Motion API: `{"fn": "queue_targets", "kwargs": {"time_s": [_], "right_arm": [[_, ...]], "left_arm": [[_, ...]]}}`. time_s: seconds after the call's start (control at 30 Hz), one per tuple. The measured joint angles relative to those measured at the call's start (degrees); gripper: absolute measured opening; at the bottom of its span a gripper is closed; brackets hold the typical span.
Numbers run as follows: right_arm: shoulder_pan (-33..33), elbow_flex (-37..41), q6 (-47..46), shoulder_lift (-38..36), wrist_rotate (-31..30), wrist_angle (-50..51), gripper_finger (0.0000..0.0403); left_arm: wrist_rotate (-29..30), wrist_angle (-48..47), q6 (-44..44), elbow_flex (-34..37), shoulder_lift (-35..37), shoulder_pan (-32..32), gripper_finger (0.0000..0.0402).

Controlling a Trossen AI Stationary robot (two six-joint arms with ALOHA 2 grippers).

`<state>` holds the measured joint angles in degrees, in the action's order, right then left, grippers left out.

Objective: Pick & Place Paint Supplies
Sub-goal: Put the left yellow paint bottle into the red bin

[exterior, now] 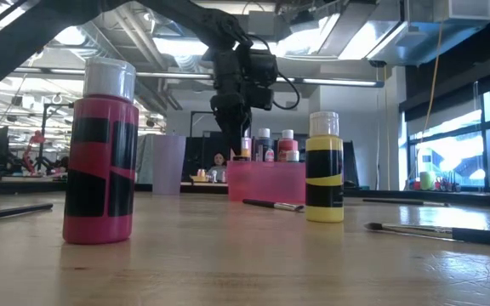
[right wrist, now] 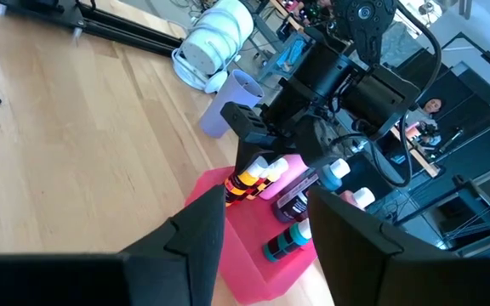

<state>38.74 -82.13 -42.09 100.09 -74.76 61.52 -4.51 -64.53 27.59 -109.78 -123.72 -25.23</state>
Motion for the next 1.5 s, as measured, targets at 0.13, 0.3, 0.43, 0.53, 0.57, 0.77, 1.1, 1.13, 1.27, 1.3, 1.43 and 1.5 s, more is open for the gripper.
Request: {"fn": "queue_targets", "kwargs": {"time_s": [0.13, 0.3, 0.43, 0.53, 0.57, 0.77, 1.1, 1.13, 1.27, 1.3, 1.43, 1.5], "right_arm": [[0.0, 0.0, -0.1, 0.0, 0.0, 0.0, 0.0172], [0.0, 0.0, -0.2, 0.0, 0.4, 0.0, 0.0172], [0.0, 0.0, -0.2, 0.0, 0.4, 0.0, 0.0172], [0.0, 0.0, -0.2, 0.0, 0.4, 0.0, 0.0172], [0.0, 0.0, -0.2, 0.0, 0.4, 0.0, 0.0172], [0.0, 0.0, -0.2, 0.0, 0.4, 0.0, 0.0172], [0.0, 0.0, -0.2, 0.0, 0.4, 0.0, 0.0172], [0.0, 0.0, -0.2, 0.0, 0.4, 0.0, 0.0172], [0.0, 0.0, -0.2, 0.0, 0.5, 0.0, 0.0172], [0.0, 0.0, -0.2, 0.0, 0.5, 0.0, 0.0172], [0.0, 0.0, -0.2, 0.0, 0.5, 0.0, 0.0172], [0.0, 0.0, -0.2, 0.0, 0.5, 0.0, 0.0172]], "left_arm": [[0.0, 0.9, 0.0, 1.3, 0.0, 0.0, 0.016], [0.5, 1.8, 1.5, 3.3, -0.1, 0.0, 0.016], [0.5, 1.7, 0.6, 3.4, -0.1, 0.0, 0.016], [0.2, 1.7, 0.3, 3.4, -0.1, 0.0, 0.016], [0.2, 1.8, 0.3, 3.4, -0.1, 0.0, 0.016], [0.0, 3.1, 0.2, 3.5, -0.1, 0.0, 0.016], [0.0, 3.2, -0.1, 3.5, -0.1, 0.0, 0.016], [0.0, 3.2, -0.1, 3.5, -0.1, 0.0, 0.016], [0.0, 3.3, -0.5, 3.5, -0.1, 0.0, 0.016], [0.0, 3.3, -0.8, 3.5, -0.1, 0.0, 0.016], [0.0, 3.3, -1.0, 3.5, -0.1, 0.0, 0.0161], [-0.1, 3.3, -1.5, 3.5, -0.1, 0.0, 0.0167]]}}
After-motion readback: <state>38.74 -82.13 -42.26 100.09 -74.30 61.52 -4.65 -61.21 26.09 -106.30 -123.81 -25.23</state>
